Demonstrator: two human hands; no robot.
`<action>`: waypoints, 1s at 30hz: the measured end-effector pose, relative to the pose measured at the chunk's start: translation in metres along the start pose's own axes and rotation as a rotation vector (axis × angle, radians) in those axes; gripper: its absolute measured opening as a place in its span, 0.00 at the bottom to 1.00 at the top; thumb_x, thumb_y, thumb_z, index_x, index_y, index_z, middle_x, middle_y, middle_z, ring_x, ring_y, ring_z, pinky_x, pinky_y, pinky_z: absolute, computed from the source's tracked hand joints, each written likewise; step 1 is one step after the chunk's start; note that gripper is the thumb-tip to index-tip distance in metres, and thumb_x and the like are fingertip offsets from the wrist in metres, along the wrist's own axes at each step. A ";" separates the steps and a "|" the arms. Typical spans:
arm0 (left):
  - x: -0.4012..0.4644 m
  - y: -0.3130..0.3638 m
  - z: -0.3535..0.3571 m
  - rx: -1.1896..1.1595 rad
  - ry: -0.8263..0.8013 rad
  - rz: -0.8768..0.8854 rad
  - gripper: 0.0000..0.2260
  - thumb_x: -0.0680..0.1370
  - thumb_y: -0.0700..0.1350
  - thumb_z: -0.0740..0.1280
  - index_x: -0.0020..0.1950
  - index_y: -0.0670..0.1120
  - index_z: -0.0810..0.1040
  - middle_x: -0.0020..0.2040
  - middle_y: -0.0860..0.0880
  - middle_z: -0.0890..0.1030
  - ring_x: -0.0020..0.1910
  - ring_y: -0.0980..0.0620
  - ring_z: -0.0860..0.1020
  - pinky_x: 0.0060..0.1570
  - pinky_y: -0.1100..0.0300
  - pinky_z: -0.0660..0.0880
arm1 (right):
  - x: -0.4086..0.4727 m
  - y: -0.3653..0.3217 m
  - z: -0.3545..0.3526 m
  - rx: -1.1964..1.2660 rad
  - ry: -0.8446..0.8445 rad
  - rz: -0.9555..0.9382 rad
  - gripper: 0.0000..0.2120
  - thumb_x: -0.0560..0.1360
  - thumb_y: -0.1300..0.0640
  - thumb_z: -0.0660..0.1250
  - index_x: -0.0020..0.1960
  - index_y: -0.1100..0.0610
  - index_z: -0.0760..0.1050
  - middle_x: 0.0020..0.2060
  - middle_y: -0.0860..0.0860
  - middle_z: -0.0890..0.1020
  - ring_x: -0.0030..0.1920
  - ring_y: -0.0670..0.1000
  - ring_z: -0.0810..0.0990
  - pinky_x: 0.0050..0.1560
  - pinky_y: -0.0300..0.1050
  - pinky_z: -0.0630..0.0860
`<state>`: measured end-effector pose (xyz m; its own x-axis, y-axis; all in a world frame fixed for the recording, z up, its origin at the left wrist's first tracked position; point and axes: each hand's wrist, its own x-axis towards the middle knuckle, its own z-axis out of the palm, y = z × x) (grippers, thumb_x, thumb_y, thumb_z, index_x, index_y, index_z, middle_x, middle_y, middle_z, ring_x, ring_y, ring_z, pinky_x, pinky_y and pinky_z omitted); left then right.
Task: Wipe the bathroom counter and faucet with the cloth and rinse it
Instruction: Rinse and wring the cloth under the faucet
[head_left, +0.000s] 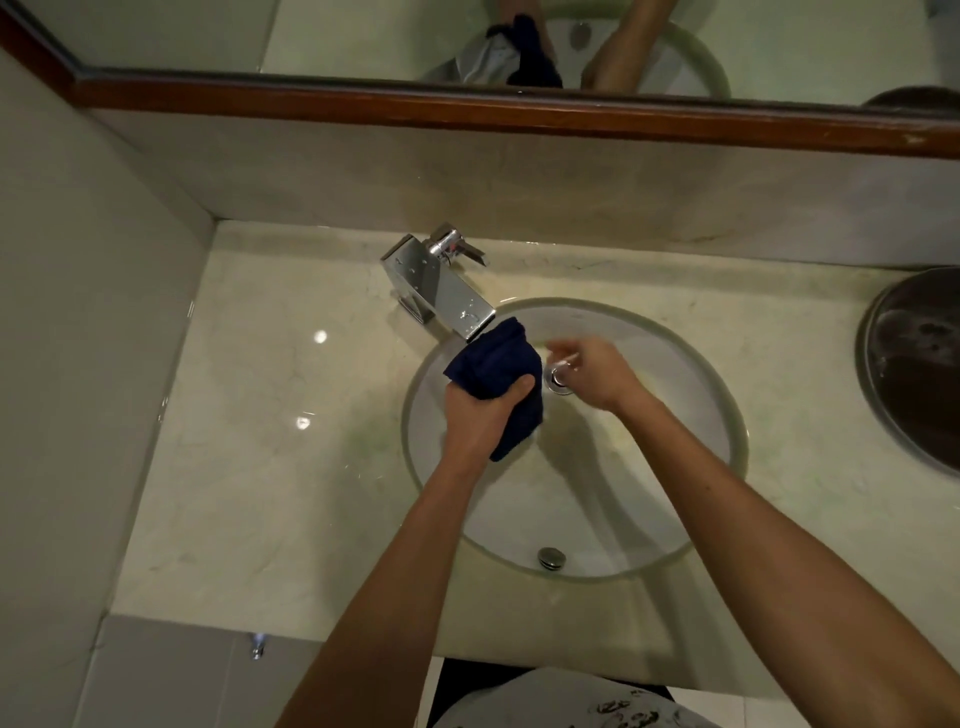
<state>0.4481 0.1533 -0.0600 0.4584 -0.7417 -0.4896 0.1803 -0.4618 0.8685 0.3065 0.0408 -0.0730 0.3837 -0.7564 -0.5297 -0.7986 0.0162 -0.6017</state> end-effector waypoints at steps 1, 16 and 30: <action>0.006 0.000 0.000 -0.002 0.024 -0.007 0.16 0.71 0.38 0.80 0.51 0.54 0.79 0.47 0.54 0.84 0.44 0.62 0.83 0.42 0.67 0.80 | 0.001 -0.020 -0.008 0.137 0.178 -0.034 0.17 0.80 0.62 0.67 0.69 0.57 0.78 0.60 0.53 0.84 0.60 0.52 0.83 0.64 0.46 0.77; 0.045 -0.001 -0.007 -0.045 0.082 -0.032 0.15 0.71 0.40 0.80 0.55 0.47 0.81 0.47 0.53 0.84 0.47 0.58 0.83 0.51 0.60 0.80 | 0.054 -0.124 -0.030 0.095 0.355 -0.274 0.09 0.79 0.54 0.72 0.58 0.54 0.85 0.49 0.47 0.87 0.47 0.43 0.84 0.56 0.46 0.81; 0.039 0.000 -0.010 -0.306 -0.044 -0.164 0.17 0.64 0.32 0.76 0.48 0.48 0.87 0.50 0.41 0.87 0.54 0.40 0.85 0.55 0.45 0.81 | 0.018 -0.031 0.091 1.428 -0.441 0.847 0.41 0.74 0.30 0.65 0.62 0.69 0.75 0.56 0.65 0.83 0.53 0.64 0.84 0.56 0.60 0.80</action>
<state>0.4750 0.1291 -0.0786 0.3650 -0.6929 -0.6218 0.5038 -0.4146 0.7578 0.3802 0.0865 -0.1185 0.3893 -0.0115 -0.9210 0.0893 0.9957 0.0253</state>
